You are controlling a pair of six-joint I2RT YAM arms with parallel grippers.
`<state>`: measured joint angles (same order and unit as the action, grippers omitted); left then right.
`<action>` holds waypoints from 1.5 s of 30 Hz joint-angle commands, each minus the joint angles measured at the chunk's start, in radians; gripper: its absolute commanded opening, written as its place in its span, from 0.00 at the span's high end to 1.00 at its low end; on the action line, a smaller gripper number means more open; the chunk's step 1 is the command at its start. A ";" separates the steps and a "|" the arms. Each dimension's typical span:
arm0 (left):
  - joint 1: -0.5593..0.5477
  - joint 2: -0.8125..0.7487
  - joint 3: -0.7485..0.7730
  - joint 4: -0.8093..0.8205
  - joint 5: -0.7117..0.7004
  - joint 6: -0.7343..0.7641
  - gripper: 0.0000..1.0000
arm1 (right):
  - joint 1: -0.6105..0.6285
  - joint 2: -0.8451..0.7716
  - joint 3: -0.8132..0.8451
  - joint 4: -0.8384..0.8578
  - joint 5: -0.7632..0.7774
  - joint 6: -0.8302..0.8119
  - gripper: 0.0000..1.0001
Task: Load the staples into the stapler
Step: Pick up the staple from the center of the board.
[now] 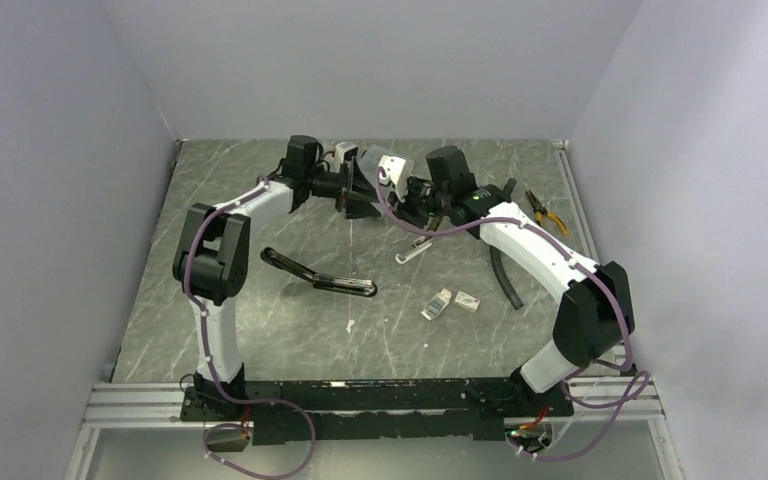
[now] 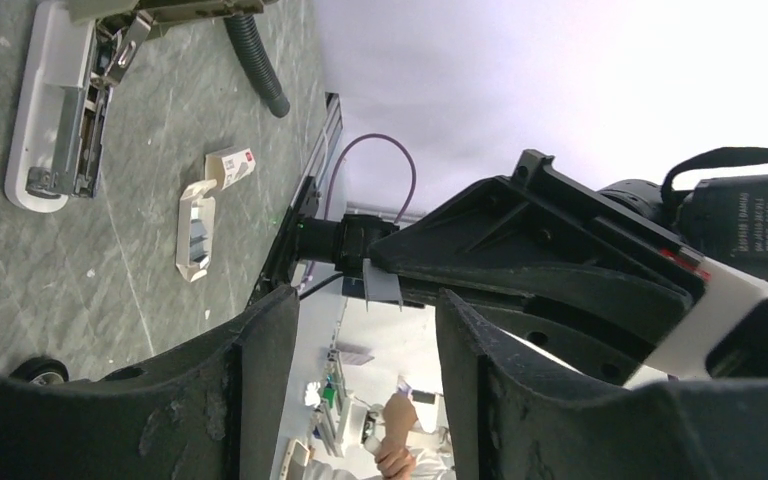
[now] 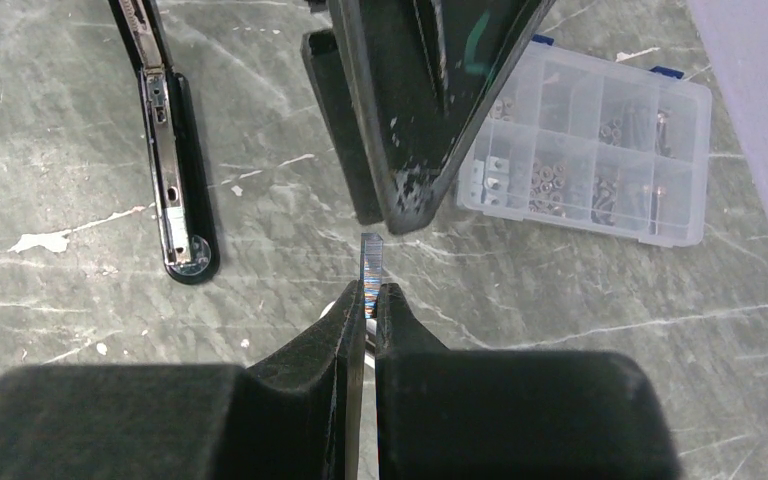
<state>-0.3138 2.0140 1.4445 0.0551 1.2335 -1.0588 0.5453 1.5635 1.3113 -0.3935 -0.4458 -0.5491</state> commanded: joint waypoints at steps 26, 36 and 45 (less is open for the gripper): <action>-0.054 0.037 0.005 0.010 0.017 0.005 0.67 | 0.015 0.033 0.005 0.018 0.037 -0.019 0.98; -0.056 0.039 -0.001 0.012 0.018 0.011 0.79 | 0.016 0.038 0.005 0.016 0.039 -0.021 0.98; -0.057 0.044 0.021 -0.040 0.021 0.122 0.97 | 0.016 0.023 0.006 0.001 -0.012 -0.005 0.67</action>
<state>-0.3630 2.0590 1.4437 0.0414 1.2354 -1.0458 0.5564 1.6009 1.3060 -0.4019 -0.4133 -0.5564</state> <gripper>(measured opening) 0.196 0.234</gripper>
